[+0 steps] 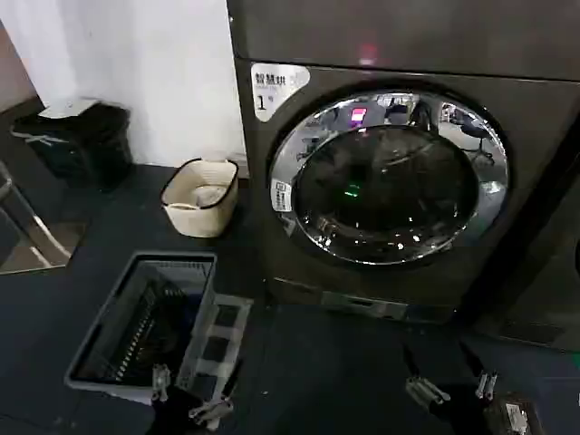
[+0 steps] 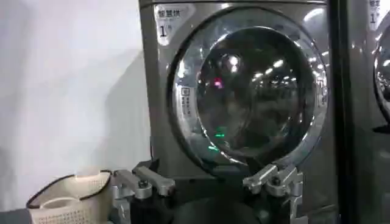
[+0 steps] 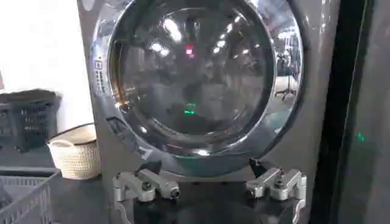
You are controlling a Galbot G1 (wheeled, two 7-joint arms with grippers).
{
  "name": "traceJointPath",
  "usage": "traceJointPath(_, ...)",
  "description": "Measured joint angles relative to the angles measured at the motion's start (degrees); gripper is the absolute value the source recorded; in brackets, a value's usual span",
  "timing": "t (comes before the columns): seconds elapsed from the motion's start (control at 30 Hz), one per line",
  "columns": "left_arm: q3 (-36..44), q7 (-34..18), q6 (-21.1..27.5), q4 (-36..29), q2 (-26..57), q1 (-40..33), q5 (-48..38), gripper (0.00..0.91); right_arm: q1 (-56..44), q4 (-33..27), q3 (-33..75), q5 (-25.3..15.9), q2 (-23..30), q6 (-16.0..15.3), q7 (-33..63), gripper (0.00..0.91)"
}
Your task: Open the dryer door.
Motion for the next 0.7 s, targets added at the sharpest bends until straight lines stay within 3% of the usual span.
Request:
traceJointPath(0.37,0.3,-1.3,4.4,-0.8,-0.1,-0.1,0.2,0.907,14.5,-6.3,4.8,10.2,-12.7,-7.6,-5.6,0.907)
traceJointPath(0.7,-0.2,-1.0,6.7,-1.5,-0.9,0.7,0.9,0.907,30.9,-20.1,0.5,12.7,-24.2,-5.7,-14.8,0.907)
